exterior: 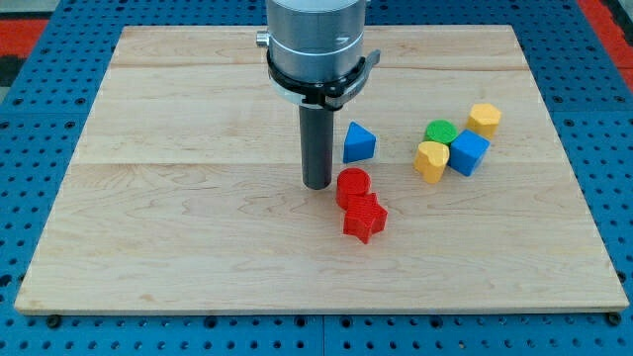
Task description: Separate red circle from red star
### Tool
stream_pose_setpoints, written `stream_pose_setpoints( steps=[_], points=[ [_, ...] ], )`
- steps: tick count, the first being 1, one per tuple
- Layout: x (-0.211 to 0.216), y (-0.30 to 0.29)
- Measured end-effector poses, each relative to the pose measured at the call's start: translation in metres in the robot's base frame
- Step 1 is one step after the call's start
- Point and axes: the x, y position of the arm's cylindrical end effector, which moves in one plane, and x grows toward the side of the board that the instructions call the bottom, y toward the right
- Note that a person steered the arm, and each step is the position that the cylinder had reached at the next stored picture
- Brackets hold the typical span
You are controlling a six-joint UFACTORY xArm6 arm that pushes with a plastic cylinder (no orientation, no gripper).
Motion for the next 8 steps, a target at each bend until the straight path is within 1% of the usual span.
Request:
stream_pose_setpoints(
  steps=[2,3,6,8],
  points=[
    [0.004,0.036],
    [0.012,0.042],
    [0.014,0.146],
    [0.041,0.155]
  ],
)
